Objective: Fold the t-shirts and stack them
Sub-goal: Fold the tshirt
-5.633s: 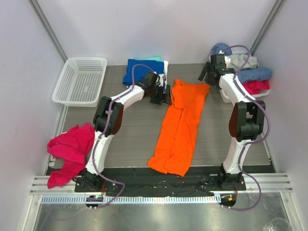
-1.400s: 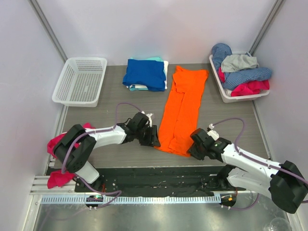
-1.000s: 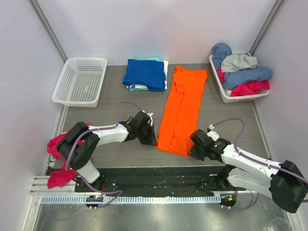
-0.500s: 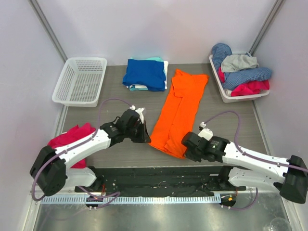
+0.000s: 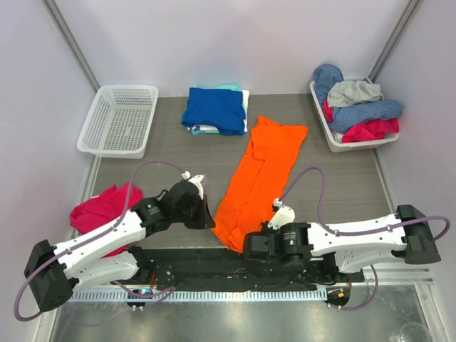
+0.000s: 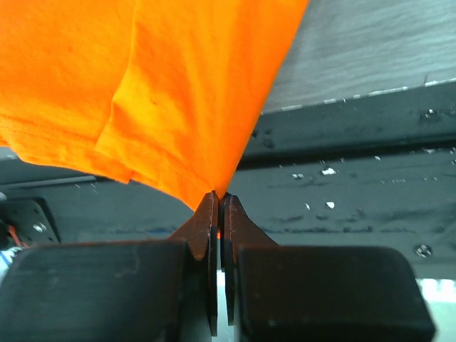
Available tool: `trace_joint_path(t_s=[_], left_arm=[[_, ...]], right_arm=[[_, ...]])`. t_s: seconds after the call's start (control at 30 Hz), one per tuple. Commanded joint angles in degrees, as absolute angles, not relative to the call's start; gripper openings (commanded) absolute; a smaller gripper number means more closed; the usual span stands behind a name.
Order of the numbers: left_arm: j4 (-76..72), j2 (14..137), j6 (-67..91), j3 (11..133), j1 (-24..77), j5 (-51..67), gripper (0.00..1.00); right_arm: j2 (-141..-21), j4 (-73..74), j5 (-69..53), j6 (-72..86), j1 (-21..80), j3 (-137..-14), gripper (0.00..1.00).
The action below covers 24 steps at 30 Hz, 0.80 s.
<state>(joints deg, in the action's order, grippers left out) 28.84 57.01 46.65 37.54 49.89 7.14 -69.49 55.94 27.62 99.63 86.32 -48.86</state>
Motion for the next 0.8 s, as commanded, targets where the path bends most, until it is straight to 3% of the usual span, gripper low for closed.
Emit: trace_joint_path(t_s=[0.0, 0.37, 0.77], left_arm=[[30.50, 56.16, 46.68, 42.96, 50.01, 1.41, 0.00], [26.54, 70.82, 39.99, 56.42, 49.83, 0.44, 0.00], [24.61, 79.36, 35.86, 65.47, 44.04, 2.19, 0.00]], right_arm=[[-68.30, 57.92, 38.40, 106.43, 87.71, -50.71, 0.01], [-66.62, 63.10, 52.55, 103.45, 87.28, -55.37, 0.01], [-64.16, 55.99, 52.74, 82.55, 71.38, -56.42, 0.01]])
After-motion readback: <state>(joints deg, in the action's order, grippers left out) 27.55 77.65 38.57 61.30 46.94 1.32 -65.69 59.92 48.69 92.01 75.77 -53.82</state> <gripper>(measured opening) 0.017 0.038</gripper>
